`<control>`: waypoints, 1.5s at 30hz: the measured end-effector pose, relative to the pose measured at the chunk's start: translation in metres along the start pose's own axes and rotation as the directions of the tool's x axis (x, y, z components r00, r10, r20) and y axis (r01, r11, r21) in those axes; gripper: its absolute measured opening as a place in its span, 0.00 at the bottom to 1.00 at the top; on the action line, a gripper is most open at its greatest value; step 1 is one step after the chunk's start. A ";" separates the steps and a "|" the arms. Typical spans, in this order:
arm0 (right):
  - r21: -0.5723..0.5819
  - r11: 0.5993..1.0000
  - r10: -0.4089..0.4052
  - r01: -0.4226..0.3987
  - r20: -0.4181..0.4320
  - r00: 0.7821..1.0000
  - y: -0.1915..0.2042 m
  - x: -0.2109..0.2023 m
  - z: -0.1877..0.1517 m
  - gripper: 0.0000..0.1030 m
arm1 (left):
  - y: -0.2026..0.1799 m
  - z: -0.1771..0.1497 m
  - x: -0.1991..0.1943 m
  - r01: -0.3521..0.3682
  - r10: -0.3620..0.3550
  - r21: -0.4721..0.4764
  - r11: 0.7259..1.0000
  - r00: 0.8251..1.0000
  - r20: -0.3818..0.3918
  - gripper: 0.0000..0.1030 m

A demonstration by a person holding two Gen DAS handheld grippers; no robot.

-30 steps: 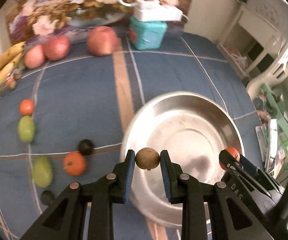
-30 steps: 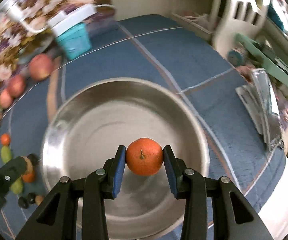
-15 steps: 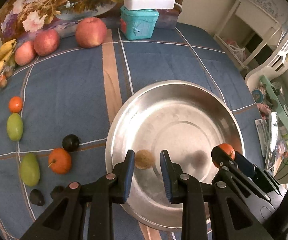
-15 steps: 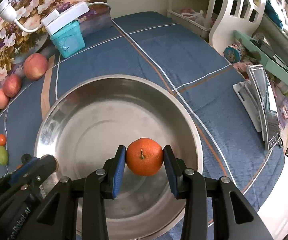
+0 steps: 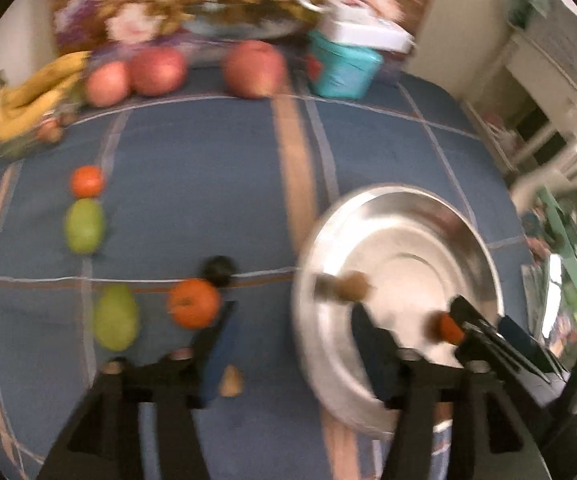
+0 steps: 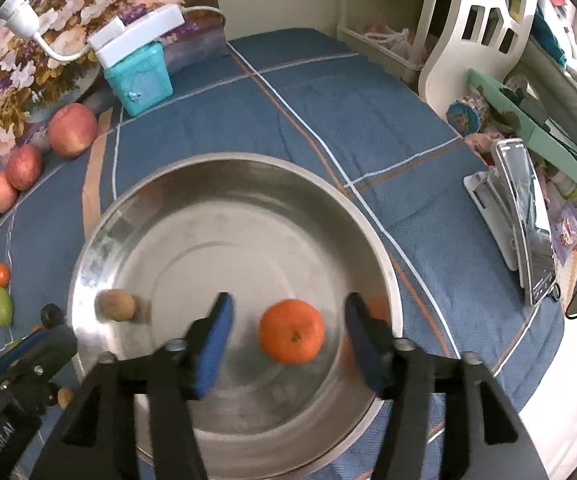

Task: Organize fruits
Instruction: 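Open the left tool to drop the kiwi while the right tool drops the tangerine into the plate, then withdraw both tools from the plate back toward the fruit row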

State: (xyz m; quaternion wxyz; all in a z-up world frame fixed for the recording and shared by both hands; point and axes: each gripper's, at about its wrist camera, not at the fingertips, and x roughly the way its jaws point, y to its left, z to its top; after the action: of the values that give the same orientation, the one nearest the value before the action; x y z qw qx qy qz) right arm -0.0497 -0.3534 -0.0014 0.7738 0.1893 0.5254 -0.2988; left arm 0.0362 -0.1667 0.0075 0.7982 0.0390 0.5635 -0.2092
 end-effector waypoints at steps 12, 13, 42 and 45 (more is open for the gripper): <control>-0.171 0.985 0.017 -0.010 0.038 0.999 0.040 -0.005 -0.014 0.92 | 0.118 -0.010 -0.025 -0.303 0.320 -0.207 0.930 0.946 0.054 1.00; -0.186 0.982 0.030 -0.021 0.048 0.998 0.044 -0.006 -0.015 0.92 | 0.125 -0.013 -0.027 -0.321 0.340 -0.222 0.921 0.939 0.055 1.00; -0.421 0.857 0.306 -0.298 -0.050 0.951 0.170 -0.027 -0.070 0.93 | 0.193 -0.014 -0.051 -0.156 0.197 -0.367 0.917 0.977 0.079 1.00; -0.415 0.852 0.310 -0.321 -0.094 0.946 0.174 -0.023 -0.075 0.93 | 0.182 -0.014 -0.038 -0.121 0.143 -0.309 0.943 0.988 0.050 1.00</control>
State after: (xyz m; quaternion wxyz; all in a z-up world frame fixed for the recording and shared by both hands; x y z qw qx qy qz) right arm 0.0063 -0.1710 -0.0116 0.8285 0.1035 0.5486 -0.0441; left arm 0.0820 0.0136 0.0059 0.8267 -0.0544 0.5560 -0.0670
